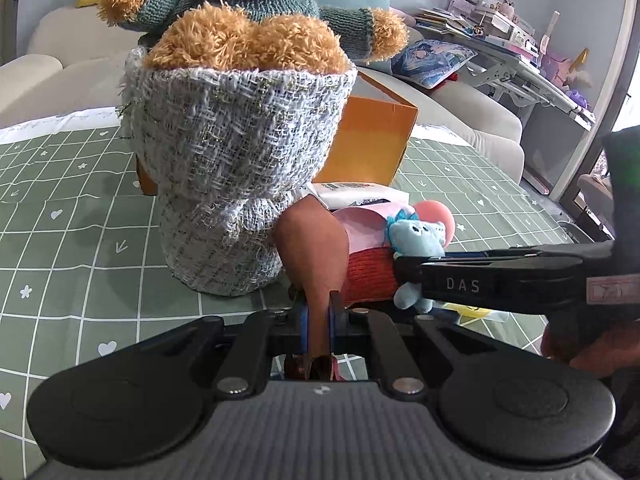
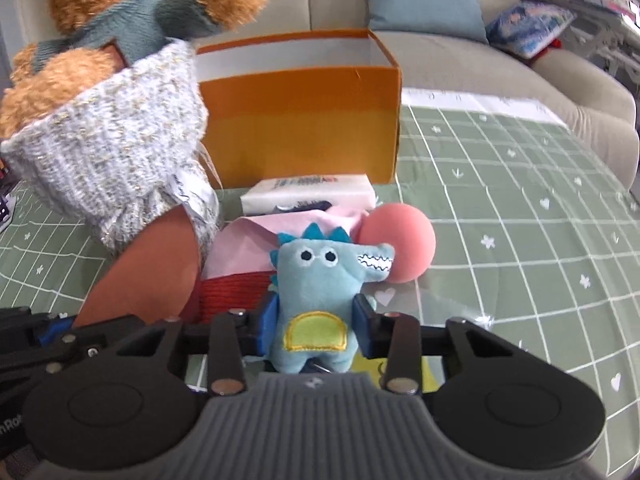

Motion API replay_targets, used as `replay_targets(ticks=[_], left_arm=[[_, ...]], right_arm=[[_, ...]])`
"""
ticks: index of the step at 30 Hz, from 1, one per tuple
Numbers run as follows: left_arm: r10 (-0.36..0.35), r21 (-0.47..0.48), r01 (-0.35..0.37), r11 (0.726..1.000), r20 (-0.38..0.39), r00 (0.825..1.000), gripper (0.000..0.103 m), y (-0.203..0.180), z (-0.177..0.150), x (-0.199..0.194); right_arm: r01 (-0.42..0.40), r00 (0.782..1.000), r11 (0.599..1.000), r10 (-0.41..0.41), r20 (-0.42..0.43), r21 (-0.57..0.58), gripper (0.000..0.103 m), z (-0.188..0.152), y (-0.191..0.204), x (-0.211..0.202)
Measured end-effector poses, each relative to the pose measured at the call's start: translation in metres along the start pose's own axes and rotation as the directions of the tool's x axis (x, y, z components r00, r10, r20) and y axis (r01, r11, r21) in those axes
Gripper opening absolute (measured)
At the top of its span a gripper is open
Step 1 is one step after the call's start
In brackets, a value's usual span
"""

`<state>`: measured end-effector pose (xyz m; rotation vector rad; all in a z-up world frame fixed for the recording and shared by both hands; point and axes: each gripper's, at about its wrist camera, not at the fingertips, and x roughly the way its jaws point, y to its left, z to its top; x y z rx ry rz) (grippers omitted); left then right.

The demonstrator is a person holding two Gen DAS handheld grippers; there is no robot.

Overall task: Organize soft objects
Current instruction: 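Lift the felt piece with the left tool while the right tool lifts the dinosaur toward the box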

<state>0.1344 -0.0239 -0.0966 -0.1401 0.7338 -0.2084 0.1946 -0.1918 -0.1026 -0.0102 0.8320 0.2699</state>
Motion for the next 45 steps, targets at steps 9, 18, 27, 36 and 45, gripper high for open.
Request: replay_targets(ticks=[9,18,27,36,45], left_arm=[[0.010,0.034,-0.012,0.999,0.047,0.999,0.010,-0.003,0.001,-0.018],[0.018,0.052,-0.024,0.998,0.114,0.993,0.010,-0.011,0.005,-0.060],[0.021,0.035,-0.028,0.999,0.184,0.983,0.010,-0.019,0.014,-0.108],[-0.057,0.092,0.041,0.995,0.181,0.982,0.010,-0.034,0.044,-0.136],[-0.191,0.176,0.161,0.971,0.167,0.967,0.010,-0.055,0.117,-0.140]], right_arm=[[0.010,0.999,0.999,-0.008,0.048,-0.037,0.034,0.002,0.008,-0.022],[0.016,0.994,0.999,-0.011,0.106,-0.044,0.034,0.002,0.009,-0.065],[0.029,0.984,0.998,-0.020,0.177,-0.051,0.034,0.003,0.010,-0.118],[0.038,0.967,0.996,-0.016,0.253,-0.082,0.034,0.012,0.002,-0.169],[0.090,0.930,0.989,-0.041,0.366,-0.118,0.035,0.065,-0.019,-0.196]])
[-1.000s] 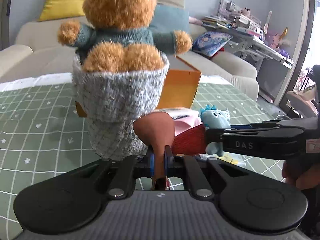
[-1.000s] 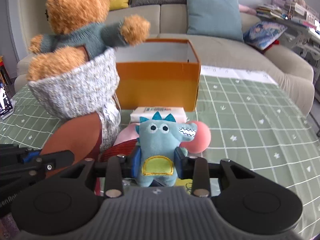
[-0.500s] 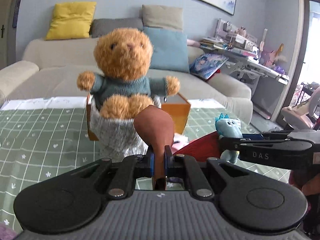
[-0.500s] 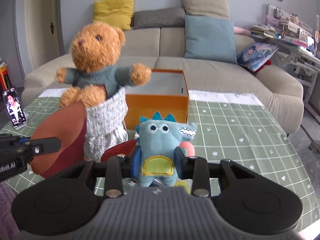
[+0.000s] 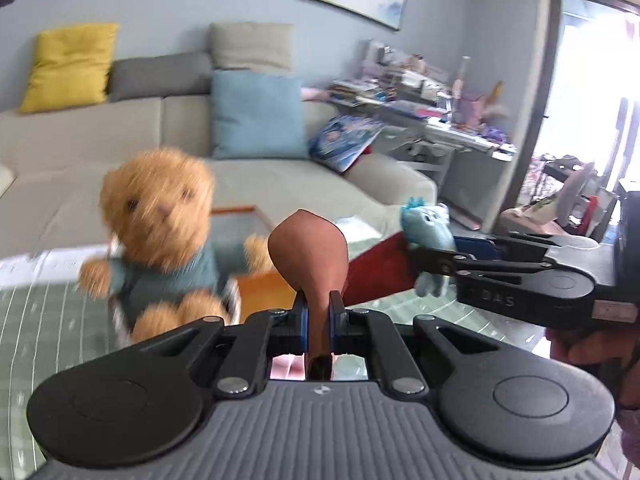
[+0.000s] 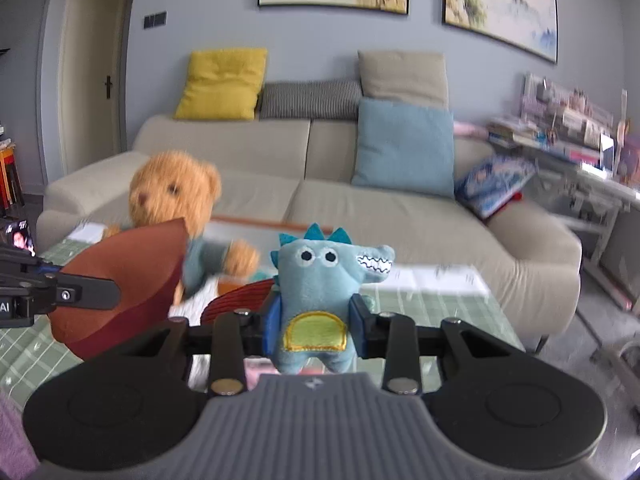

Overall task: Organize soft objects
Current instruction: 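Lift the felt piece with the left tool while the right tool lifts the dinosaur toward the box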

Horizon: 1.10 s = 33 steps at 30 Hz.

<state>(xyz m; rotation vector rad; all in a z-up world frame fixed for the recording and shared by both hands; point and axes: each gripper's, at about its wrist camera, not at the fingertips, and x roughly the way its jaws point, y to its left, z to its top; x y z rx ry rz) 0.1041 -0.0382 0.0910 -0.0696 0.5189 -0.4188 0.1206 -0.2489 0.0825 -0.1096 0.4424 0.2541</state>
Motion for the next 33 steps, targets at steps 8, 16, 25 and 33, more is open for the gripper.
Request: replay_targets(ticks=[8,16,25,33], left_arm=[[-0.012,0.034,0.012,0.999,0.005,1.000,0.010,0.016,0.098,0.044],[0.117,0.105,-0.099,0.990,-0.190,0.975,0.010,0.040,0.172,0.131],[0.242,0.104,-0.220,0.970,-0.530,0.813,0.010,0.096,0.188,0.252],[0.275,0.087,-0.291,0.953,-0.655,0.704,0.012,0.119,0.183,0.297]], right_arm=[[0.021,0.995,0.999,-0.017,0.096,-0.042,0.035,0.066,-0.019,0.037],[-0.006,0.999,0.996,0.010,0.041,-0.091,0.036,0.110,-0.017,0.128],[-0.181,0.938,0.983,0.183,-0.294,0.033,0.037,0.105,-0.017,0.273],[-0.264,0.816,0.953,0.304,-0.491,0.152,0.040,0.082,-0.006,0.352]])
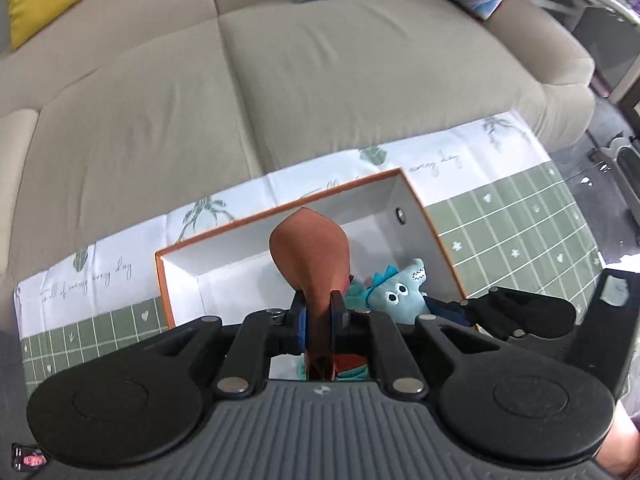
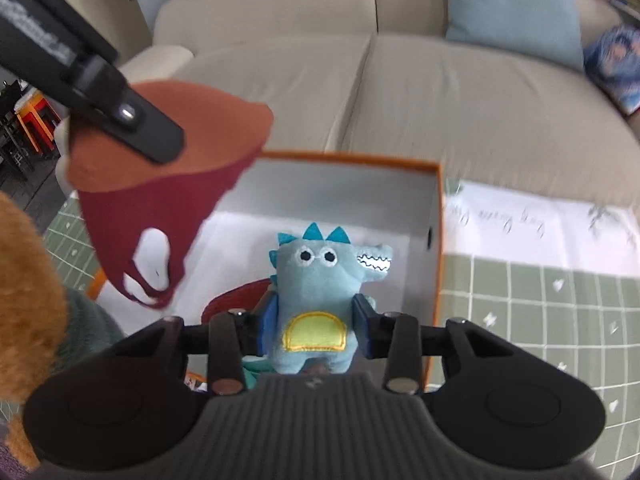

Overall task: Organize soft objects
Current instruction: 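Open both tools over the orange box to drop the felt and dinosaur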

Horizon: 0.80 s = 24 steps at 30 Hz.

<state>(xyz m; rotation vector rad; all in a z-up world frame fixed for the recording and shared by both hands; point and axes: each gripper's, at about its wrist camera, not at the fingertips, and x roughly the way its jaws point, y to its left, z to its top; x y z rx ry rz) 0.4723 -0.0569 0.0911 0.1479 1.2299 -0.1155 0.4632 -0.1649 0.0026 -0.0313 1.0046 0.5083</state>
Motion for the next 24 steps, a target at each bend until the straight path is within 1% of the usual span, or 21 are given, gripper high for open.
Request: replay_targets(ticks=[2,4,6,7,8,9,10,11,12,14,18,21,24], left_arm=[[0.009,-0.011,-0.010,1.000,-0.030,1.000,0.013,0.000,0.001,0.009],[0.016,-0.017,-0.017,1.000,-0.042,0.999,0.016,0.005,-0.001,0.010],[0.025,-0.034,-0.027,0.999,-0.055,0.998,0.025,0.006,-0.004,0.013],[0.027,-0.039,-0.029,0.999,-0.059,0.998,0.025,0.008,-0.004,0.012],[0.028,-0.041,-0.030,0.999,-0.056,0.998,0.030,0.008,-0.005,0.012],[0.035,-0.043,-0.037,0.998,-0.054,0.998,0.038,0.009,-0.006,0.013],[0.038,-0.046,-0.041,0.998,-0.054,0.998,0.043,0.009,-0.005,0.013],[0.037,-0.050,-0.040,0.998,-0.050,0.998,0.052,0.010,-0.006,0.012],[0.035,-0.050,-0.037,0.998,-0.040,0.999,0.057,0.011,-0.006,0.010],[0.036,-0.045,-0.037,0.998,-0.035,0.999,0.058,0.012,-0.006,0.008],[0.006,-0.063,-0.007,0.998,-0.015,1.000,0.058,0.014,-0.008,-0.002],[-0.006,-0.067,0.007,0.998,0.017,1.000,0.060,0.014,-0.011,-0.013],[-0.021,-0.079,0.024,0.997,0.050,0.999,0.060,0.016,-0.016,-0.028]], right_arm=[[0.001,1.000,1.000,-0.001,-0.024,0.001,0.041,0.002,0.001,0.010],[0.001,0.999,1.000,-0.001,-0.045,-0.005,0.044,0.004,0.005,0.017],[-0.001,0.999,1.000,0.000,-0.052,-0.016,0.046,-0.002,0.005,0.018],[0.005,0.999,1.000,-0.006,-0.050,-0.023,0.049,-0.002,0.007,0.018],[0.012,0.999,0.999,-0.013,-0.043,-0.030,0.049,-0.004,0.014,0.017],[0.016,0.999,0.999,-0.017,-0.037,-0.035,0.050,-0.004,0.013,0.016],[0.018,0.999,0.999,-0.019,-0.035,-0.039,0.054,-0.004,0.015,0.015],[0.021,0.999,0.999,-0.023,-0.032,-0.039,0.060,-0.004,0.016,0.013],[0.027,0.999,0.999,-0.028,-0.029,-0.038,0.062,-0.004,0.017,0.012],[0.030,0.999,0.999,-0.031,-0.019,-0.041,0.062,-0.003,0.020,0.007],[0.040,0.999,0.998,-0.040,-0.008,-0.046,0.062,-0.002,0.023,-0.004],[0.052,0.999,0.997,-0.052,0.011,-0.050,0.062,-0.001,0.025,-0.012],[0.068,0.997,0.996,-0.067,0.034,-0.052,0.066,0.000,0.027,-0.024]])
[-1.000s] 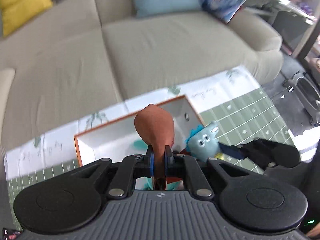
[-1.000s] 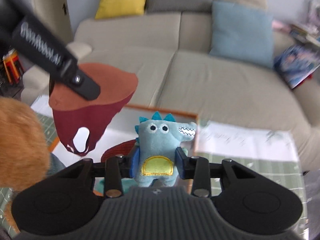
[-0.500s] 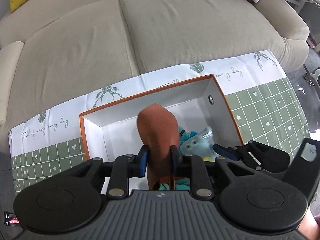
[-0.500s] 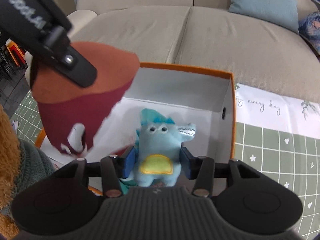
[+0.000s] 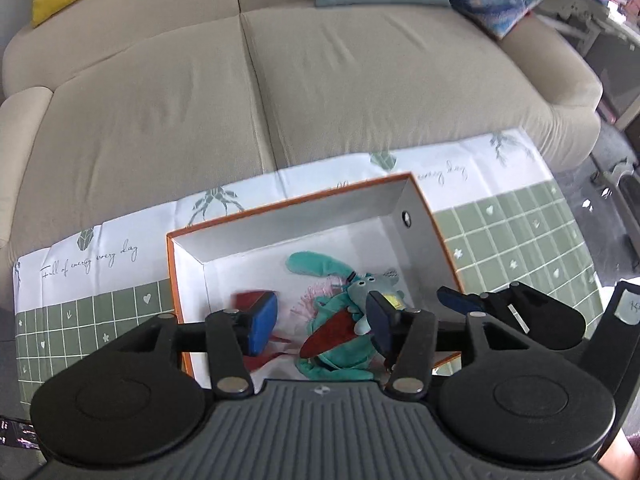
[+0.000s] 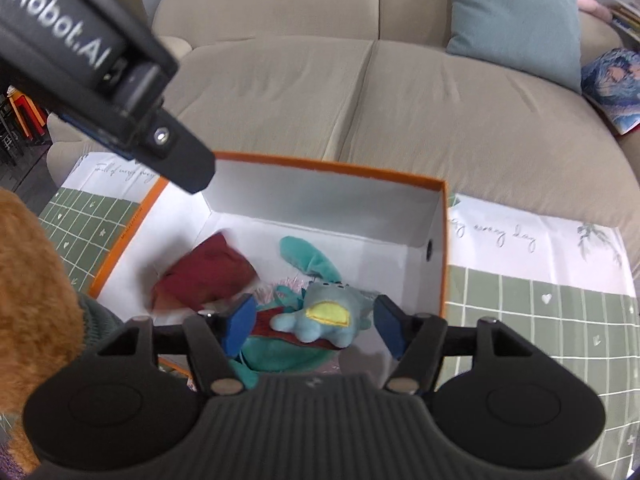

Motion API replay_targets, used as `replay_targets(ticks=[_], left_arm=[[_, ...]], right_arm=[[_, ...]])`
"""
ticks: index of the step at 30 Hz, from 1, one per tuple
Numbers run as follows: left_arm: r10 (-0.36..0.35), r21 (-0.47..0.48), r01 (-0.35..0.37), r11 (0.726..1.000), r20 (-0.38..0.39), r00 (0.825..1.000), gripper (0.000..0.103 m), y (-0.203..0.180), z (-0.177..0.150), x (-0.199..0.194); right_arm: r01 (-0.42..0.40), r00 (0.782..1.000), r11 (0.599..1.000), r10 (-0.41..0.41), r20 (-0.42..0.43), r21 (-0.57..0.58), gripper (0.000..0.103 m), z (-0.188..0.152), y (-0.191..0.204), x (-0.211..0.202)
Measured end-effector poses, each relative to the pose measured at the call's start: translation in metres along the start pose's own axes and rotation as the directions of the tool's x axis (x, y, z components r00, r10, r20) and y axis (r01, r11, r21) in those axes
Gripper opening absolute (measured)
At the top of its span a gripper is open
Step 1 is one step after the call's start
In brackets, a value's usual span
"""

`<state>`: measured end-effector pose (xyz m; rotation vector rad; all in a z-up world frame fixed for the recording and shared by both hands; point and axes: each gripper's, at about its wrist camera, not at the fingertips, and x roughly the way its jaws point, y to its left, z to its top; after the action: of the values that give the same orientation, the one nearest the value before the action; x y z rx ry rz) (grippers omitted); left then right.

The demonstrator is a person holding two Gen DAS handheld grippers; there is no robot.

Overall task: Organize soft objects
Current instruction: 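Open both tools over the orange box to drop the felt and dinosaur, then withdraw both open tools from the box back toward the table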

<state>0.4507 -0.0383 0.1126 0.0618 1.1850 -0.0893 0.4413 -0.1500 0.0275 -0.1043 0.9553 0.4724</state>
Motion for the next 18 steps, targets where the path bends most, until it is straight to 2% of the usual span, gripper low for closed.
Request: replay_targets(ticks=[2,6,9,13,15,18], left_arm=[[-0.018,-0.006,0.018,1.000,0.027,0.999,0.060,0.002,-0.003,-0.012],[-0.060,0.002,0.060,0.998,0.137,0.989,0.060,0.002,-0.012,-0.046],[-0.113,0.046,0.105,0.993,0.251,0.961,0.060,-0.002,-0.028,-0.082],[-0.155,0.101,0.126,0.987,0.381,0.912,0.060,-0.008,-0.060,-0.120],[-0.155,0.137,0.103,0.985,0.460,0.874,0.060,-0.012,-0.082,-0.137],[-0.153,0.186,0.054,0.981,0.570,0.807,0.060,-0.020,-0.123,-0.156]], right_arm=[[0.010,1.000,1.000,-0.010,0.015,-0.002,0.067,0.001,0.001,-0.010],[0.031,0.997,0.999,-0.030,0.065,-0.011,0.067,0.001,0.006,-0.037],[0.057,0.990,0.998,-0.053,0.130,-0.031,0.067,-0.001,0.015,-0.067],[0.112,0.966,0.992,-0.093,0.241,-0.066,0.067,-0.010,0.030,-0.112],[0.131,0.947,0.989,-0.104,0.306,-0.071,0.069,-0.018,0.035,-0.134],[0.133,0.912,0.989,-0.093,0.399,-0.073,0.069,-0.035,0.043,-0.166]])
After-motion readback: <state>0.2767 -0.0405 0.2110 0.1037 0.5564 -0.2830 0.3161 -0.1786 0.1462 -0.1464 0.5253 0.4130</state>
